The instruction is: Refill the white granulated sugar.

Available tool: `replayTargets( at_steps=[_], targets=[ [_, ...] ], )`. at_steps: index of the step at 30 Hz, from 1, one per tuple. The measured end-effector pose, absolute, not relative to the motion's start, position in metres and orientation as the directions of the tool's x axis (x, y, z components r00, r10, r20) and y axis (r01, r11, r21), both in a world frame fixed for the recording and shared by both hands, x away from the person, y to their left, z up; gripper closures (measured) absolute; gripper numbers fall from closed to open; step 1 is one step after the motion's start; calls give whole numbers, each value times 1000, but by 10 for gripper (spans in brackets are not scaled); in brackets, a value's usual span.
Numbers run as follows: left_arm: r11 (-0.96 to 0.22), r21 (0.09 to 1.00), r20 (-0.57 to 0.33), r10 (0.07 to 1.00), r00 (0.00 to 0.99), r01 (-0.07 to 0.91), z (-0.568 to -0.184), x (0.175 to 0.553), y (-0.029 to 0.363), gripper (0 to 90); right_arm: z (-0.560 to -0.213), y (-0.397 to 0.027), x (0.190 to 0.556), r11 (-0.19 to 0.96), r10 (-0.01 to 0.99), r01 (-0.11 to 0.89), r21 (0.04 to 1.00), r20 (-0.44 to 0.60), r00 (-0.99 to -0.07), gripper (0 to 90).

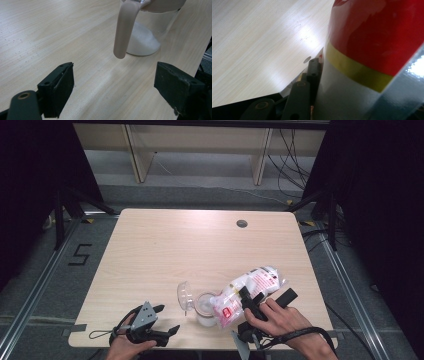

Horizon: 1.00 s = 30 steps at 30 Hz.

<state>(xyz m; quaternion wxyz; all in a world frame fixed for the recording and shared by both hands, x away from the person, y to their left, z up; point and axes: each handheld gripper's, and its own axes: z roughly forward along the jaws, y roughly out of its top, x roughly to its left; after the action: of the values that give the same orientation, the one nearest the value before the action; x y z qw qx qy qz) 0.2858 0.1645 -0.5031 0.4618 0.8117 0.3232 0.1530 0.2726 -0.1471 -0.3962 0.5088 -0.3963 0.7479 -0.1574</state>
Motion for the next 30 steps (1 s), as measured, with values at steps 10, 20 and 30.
replayTargets(
  at_steps=[10,20,30],
  targets=[
    [-365,849,-48,667,743,382,-503,286,164,159,-398,-149,272,663,-732,-421,-619,-654,-191,738],
    [-350,853,-62,668,742,387,-503,285,164,159,-395,-146,274,649,-742,-435,-624,-645,-182,740],
    [-369,848,-45,667,744,382,-503,286,165,159,-398,-148,273,694,-701,-423,-582,-680,-215,742]
  ],
)
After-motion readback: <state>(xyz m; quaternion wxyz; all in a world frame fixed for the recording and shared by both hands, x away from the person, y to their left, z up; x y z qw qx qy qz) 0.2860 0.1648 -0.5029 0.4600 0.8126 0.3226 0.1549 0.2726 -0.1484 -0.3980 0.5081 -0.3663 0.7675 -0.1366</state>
